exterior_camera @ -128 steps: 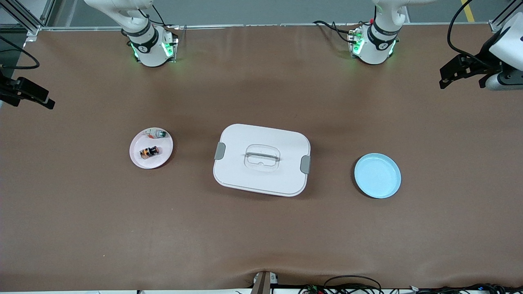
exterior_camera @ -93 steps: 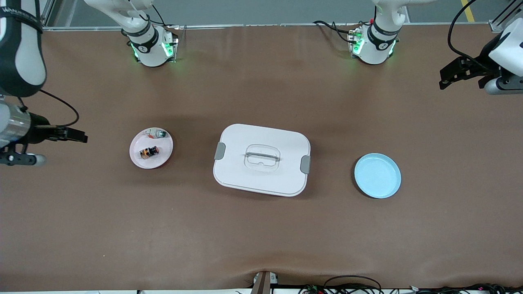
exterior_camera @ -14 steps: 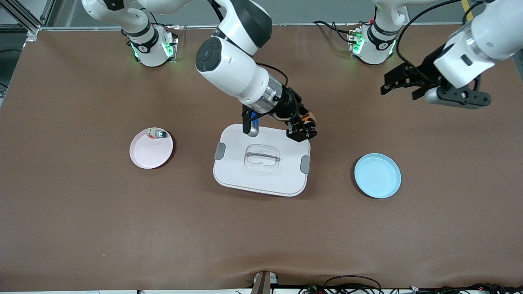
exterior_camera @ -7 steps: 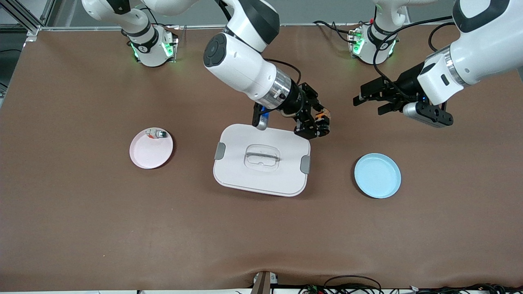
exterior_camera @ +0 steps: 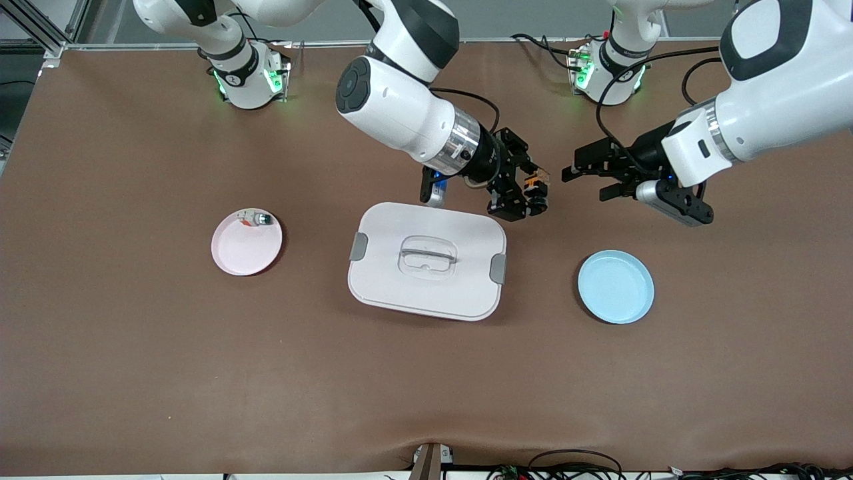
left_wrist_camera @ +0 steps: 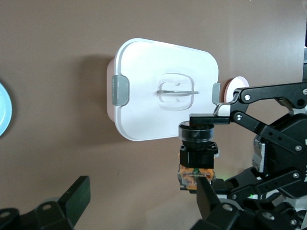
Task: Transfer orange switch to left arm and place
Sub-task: 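Close the left gripper on the switch held by the right gripper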
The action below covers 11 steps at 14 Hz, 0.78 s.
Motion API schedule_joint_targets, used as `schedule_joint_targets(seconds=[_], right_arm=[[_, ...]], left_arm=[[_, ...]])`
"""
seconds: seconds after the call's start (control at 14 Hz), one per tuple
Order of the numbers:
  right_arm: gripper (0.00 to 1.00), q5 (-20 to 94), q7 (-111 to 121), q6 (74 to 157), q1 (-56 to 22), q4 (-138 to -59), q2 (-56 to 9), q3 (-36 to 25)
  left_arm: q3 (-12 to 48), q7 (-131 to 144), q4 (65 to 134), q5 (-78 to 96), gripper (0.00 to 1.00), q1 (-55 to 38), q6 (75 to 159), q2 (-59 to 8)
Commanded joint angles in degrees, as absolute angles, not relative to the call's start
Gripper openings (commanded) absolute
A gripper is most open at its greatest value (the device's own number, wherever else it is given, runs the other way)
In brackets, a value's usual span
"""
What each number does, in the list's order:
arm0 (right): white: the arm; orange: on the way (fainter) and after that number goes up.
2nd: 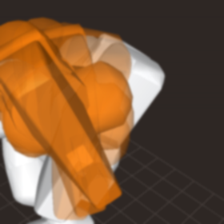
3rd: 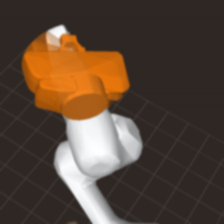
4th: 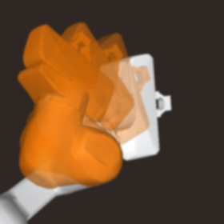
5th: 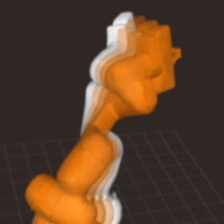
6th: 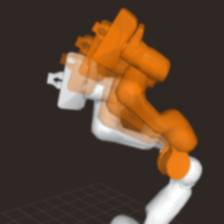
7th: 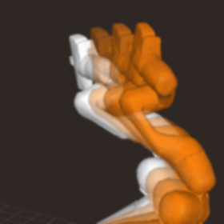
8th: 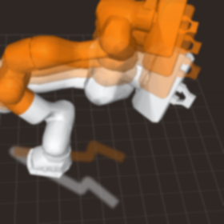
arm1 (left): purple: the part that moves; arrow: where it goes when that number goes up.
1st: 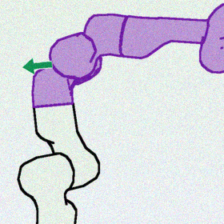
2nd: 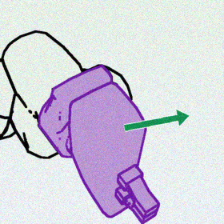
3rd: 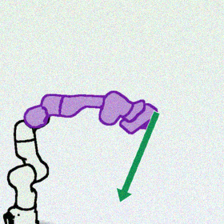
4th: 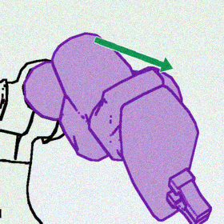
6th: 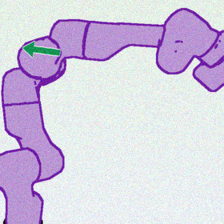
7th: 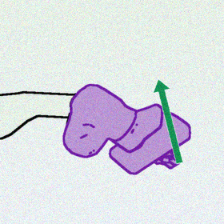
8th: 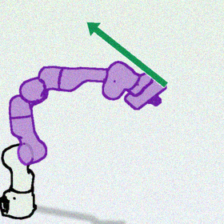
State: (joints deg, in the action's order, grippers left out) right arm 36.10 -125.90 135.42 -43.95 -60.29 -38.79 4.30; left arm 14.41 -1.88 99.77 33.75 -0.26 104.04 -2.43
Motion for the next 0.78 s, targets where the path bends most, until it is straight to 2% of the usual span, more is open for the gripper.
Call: schedule_joint_targets(seconds=[0.0, 0.71], right_arm=[[0.00, 37.3, -126.8, 135.9, -43.5, -57.9, -40.2, 5.3], [0.00, 37.2, -126.8, 138.0, -43.9, -57.9, -40.9, 5.2]], left_arm=[[14.7, -2.9, 99.9, 35.8, 0.97, -0.6, 105.2, -2.0], [15.8, -2.9, 100.0, 37.3, 0.89, -1.7, 107.7, -3.0]])
